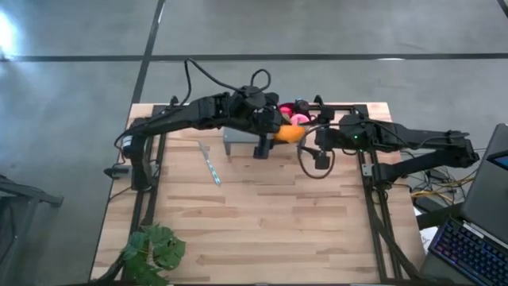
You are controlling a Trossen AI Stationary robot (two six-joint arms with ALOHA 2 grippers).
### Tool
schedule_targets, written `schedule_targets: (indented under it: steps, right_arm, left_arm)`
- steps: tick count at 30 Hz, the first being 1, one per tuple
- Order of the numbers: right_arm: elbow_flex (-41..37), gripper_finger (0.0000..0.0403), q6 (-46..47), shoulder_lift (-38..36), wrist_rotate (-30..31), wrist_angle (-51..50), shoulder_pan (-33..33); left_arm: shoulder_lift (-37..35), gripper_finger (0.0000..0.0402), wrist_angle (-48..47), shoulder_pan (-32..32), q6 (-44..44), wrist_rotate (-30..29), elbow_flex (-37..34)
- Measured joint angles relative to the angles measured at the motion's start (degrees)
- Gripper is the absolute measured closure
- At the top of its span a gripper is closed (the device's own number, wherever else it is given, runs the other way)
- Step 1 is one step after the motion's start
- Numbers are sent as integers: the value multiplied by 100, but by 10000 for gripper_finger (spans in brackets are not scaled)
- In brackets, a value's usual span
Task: Pick & Place Fruit
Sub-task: Put the mango into the purple bowl on the shelf
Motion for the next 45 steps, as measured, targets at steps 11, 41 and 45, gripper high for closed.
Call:
schedule_targets:
  steps: [11,41,45]
  right_arm:
    - [-920,117,100,-1479,-673,897,-2]
    - [-1408,129,229,-1070,-1425,3170,2]
    - [-1349,121,227,-983,-1427,3175,2]
  left_arm:
    - [-821,149,1896,33,-347,833,-1431]
    - [-1364,149,5631,55,-938,1388,-3818]
    - [-1364,149,5631,64,-936,1388,-3818]
